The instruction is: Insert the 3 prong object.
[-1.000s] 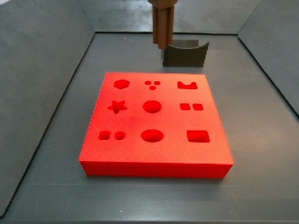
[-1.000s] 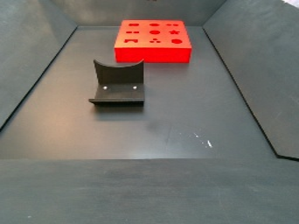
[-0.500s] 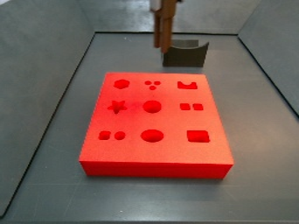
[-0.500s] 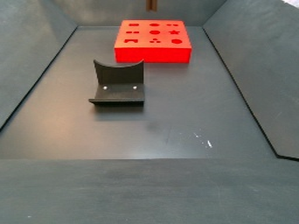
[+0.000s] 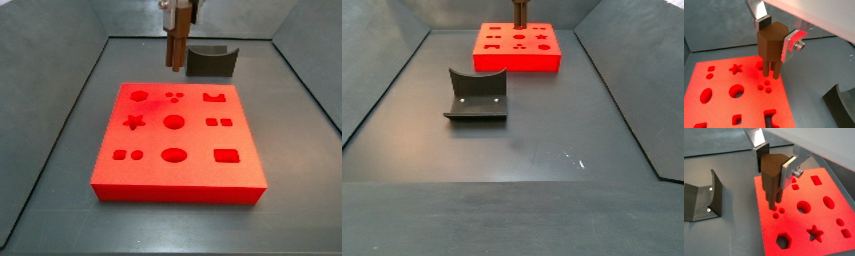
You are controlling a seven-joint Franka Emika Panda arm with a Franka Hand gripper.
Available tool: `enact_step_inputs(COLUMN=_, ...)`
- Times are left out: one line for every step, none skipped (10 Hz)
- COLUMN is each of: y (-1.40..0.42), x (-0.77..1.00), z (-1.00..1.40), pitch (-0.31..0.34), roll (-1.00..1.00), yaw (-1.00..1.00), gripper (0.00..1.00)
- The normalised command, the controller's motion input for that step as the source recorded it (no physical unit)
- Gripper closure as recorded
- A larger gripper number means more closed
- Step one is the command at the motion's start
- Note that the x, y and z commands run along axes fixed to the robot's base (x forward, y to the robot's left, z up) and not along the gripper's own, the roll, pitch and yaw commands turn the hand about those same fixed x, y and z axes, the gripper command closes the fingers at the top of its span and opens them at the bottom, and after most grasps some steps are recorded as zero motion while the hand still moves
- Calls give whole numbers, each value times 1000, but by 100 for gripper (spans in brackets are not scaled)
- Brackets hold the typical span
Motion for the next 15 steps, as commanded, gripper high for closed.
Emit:
enact_step_inputs(y=-283, x=77, z=-266, pitch=-117, roll=96, yaw=111, gripper=100)
enact_step_inputs(y=-286, x=111, z=-203, pitch=-120, roll=163, yaw=86, gripper=100)
enact_step_inputs(y=-243, x=166, z=-157, pitch=-79, roll=180, yaw=3, gripper=100)
enact_step_inputs(y=-34, x=231, z=-166, pitch=-44, roll=176, yaw=0, gripper=100)
enact_step_inputs(y=0, x=166, z=-169, pitch=0, roll=179, yaw=0, gripper=100)
enact_step_inputs(y=0, x=117, z=-283, pitch=1, roll=84, yaw=34, gripper=100)
enact_step_inputs(y=0, x=117, z=-337, pitch=1, roll=13, yaw=31, gripper=100)
enact_step_inputs(y=0, x=49, z=-340, pitch=0, roll=0, yaw=0, gripper=100)
enact_step_inputs(y=0, x=0, z=-314, pitch=0, roll=0, yaw=0, gripper=100)
enact_step_inputs(y=0, x=0, z=-314, pitch=0, roll=41, yaw=-6, gripper=100)
enact_step_inputs(y=0, x=20, z=-294, pitch=0, roll=109, yaw=-83, gripper=100)
enact_step_inputs(y=0, x=0, z=-223, pitch=0, roll=131, yaw=-171, gripper=100)
enact_step_inputs(y=0, x=0, z=-151, pitch=0, roll=103, yaw=-240, gripper=100)
enact_step_inputs(y=0, x=-29, z=-94, pitch=17, roll=20, yaw=-291, gripper=100)
enact_step_inputs(y=0, x=-40, z=-123, pitch=0, roll=-7, yaw=-197, gripper=100)
